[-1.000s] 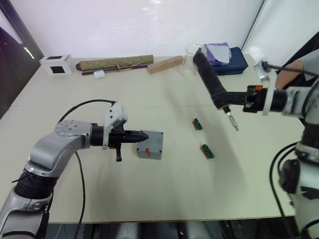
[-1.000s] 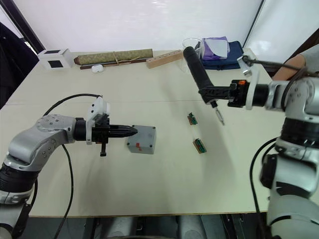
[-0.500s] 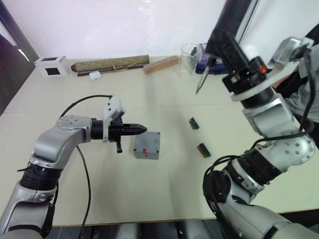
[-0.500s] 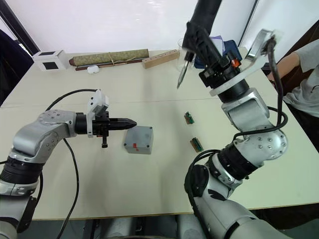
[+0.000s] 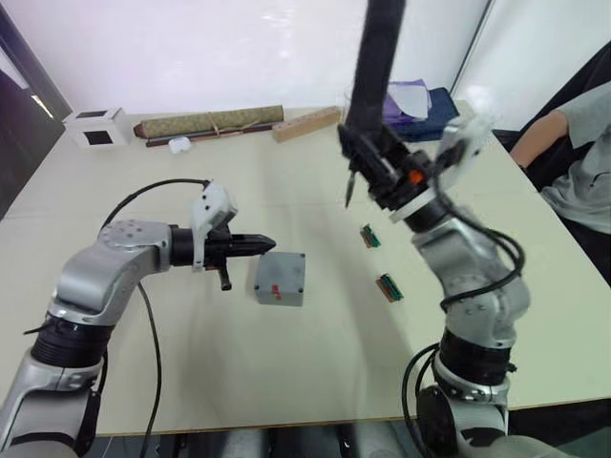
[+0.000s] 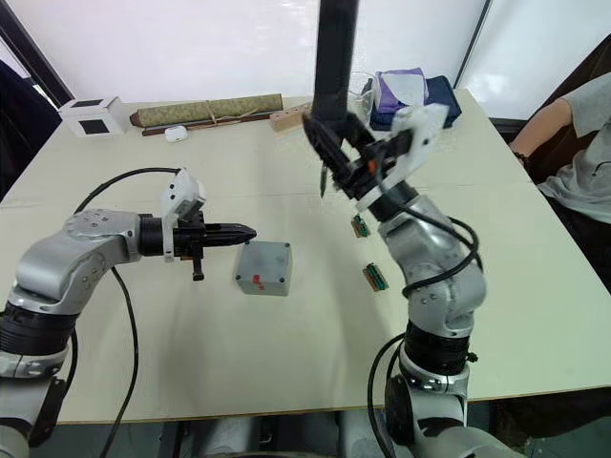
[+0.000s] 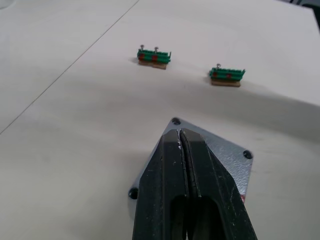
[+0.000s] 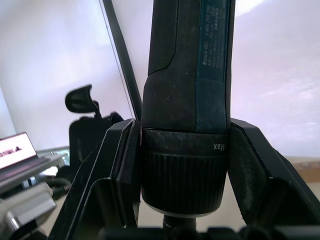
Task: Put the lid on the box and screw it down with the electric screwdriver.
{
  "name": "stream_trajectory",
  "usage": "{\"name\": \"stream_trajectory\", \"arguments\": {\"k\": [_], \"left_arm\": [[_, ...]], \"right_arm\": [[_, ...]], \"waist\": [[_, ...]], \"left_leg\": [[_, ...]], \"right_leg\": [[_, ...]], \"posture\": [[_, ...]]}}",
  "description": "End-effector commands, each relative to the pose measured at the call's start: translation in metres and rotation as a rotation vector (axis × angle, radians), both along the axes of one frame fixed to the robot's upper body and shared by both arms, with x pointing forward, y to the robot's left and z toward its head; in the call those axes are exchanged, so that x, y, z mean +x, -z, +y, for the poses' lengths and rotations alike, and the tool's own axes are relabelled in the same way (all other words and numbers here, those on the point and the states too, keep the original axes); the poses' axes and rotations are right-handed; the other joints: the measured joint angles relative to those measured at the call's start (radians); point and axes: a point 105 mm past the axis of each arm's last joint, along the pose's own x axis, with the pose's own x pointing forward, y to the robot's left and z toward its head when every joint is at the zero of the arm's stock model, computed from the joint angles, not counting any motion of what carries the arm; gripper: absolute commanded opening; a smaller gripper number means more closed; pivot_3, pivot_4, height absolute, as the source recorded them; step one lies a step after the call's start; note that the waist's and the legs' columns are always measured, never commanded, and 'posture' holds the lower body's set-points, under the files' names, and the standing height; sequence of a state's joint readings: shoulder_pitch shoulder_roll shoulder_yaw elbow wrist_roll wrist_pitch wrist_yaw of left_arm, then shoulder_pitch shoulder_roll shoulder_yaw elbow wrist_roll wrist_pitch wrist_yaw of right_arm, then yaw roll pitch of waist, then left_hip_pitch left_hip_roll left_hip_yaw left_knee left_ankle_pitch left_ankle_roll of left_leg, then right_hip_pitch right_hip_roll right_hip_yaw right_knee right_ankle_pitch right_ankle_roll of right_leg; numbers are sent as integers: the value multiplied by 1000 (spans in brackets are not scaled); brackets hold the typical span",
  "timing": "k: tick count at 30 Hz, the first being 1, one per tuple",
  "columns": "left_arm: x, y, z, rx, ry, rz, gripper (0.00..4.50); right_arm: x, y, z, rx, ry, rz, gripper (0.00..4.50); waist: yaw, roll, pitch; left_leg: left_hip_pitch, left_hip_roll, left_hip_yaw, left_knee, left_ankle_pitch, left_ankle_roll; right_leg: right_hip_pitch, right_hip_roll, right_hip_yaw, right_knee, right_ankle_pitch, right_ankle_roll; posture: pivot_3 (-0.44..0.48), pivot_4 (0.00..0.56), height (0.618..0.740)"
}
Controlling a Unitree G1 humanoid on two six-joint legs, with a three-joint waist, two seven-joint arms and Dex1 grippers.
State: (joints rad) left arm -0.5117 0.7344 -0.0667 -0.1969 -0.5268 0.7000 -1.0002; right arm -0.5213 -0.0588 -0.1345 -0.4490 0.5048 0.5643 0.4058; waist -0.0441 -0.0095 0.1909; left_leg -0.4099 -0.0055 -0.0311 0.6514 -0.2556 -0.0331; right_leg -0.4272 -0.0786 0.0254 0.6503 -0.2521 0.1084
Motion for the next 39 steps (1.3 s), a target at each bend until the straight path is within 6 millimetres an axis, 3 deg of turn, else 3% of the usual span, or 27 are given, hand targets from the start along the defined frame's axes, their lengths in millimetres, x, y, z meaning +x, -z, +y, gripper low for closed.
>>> {"name": "stream_trajectory", "arguments": {"k": [1,5,15,20,39], "left_arm": [[-1,4,-4,-1,3,-25,0],[-10,19,-6,19,14,10,0],[-11,41,-4,92,-5,8,0],[-9,41,-4,92,-6,13,0],[-10,38,-2,112,6,12,0]], "right_arm": [[-9,-6,5,-2,32,-108,2176],[-7,22,28,-62,48,-103,2176],[-11,37,56,-78,46,-142,2176],[-13,45,66,-76,41,-142,2176],[0,69,72,-98,95,-135,2176]], "waist": [[0,0,0],[-1,0,0],[3,-1,0],[2,-1,0],[1,-1,-1]], "left_leg": [[0,0,0,0,0,0],[0,0,0,0,0,0],[0,0,-1,0,0,0],[1,0,-1,0,0,0],[2,0,-1,0,0,-1]], "right_leg": [[0,0,0,0,0,0],[0,0,0,0,0,0],[0,0,0,0,0,0],[1,0,0,0,0,0],[1,1,0,0,0,0]], "posture": [[0,150,740],[0,150,740],[0,150,740],[0,150,740],[0,150,740]]}}
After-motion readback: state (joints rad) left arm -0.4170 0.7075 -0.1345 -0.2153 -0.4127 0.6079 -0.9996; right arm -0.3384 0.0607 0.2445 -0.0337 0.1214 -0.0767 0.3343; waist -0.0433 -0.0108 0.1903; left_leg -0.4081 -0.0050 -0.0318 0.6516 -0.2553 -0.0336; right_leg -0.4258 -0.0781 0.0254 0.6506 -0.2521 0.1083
